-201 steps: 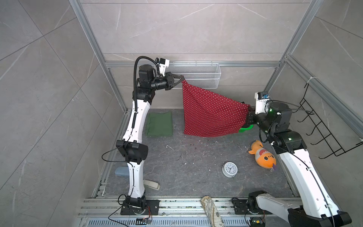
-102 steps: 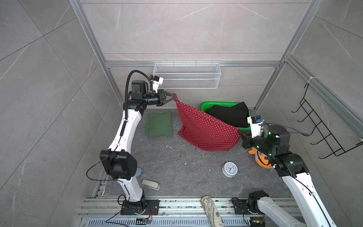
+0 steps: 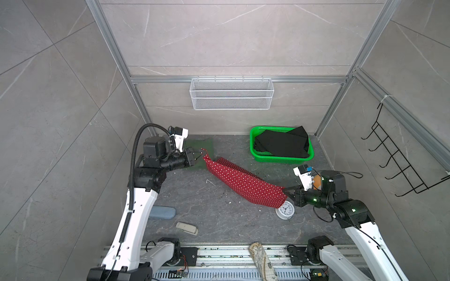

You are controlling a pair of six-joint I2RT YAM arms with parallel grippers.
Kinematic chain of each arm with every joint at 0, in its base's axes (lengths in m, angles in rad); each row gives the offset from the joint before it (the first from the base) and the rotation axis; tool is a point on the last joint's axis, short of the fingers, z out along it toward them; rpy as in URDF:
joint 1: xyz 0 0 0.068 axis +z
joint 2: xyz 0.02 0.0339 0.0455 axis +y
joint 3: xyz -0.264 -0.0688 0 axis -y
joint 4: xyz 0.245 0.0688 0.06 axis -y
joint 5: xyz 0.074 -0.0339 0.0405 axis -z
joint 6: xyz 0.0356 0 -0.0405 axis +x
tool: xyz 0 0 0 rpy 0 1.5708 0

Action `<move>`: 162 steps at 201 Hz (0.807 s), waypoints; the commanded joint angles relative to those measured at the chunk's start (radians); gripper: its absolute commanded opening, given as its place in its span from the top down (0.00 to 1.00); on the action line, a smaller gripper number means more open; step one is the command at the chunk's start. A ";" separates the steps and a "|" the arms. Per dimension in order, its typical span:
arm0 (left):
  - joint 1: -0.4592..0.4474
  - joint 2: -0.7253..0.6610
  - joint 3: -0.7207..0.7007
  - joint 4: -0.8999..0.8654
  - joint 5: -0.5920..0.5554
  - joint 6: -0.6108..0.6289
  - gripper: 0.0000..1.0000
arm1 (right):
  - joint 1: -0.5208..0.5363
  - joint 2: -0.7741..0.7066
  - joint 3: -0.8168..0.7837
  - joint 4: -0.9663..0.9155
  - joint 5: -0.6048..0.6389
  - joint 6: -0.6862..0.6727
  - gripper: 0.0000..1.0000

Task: Fold and stack skirts
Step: Fold the skirt at the center of the table.

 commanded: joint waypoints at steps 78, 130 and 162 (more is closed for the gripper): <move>0.006 -0.308 -0.122 -0.410 -0.421 -0.044 1.00 | 0.311 0.121 -0.081 0.031 0.047 0.153 1.00; 0.006 -0.187 -0.162 -0.350 -0.529 -0.010 1.00 | 0.339 0.177 -0.145 0.167 0.156 0.223 1.00; 0.006 -0.053 -0.185 -0.210 -0.524 -0.014 1.00 | 0.339 0.203 -0.167 0.220 0.288 0.219 1.00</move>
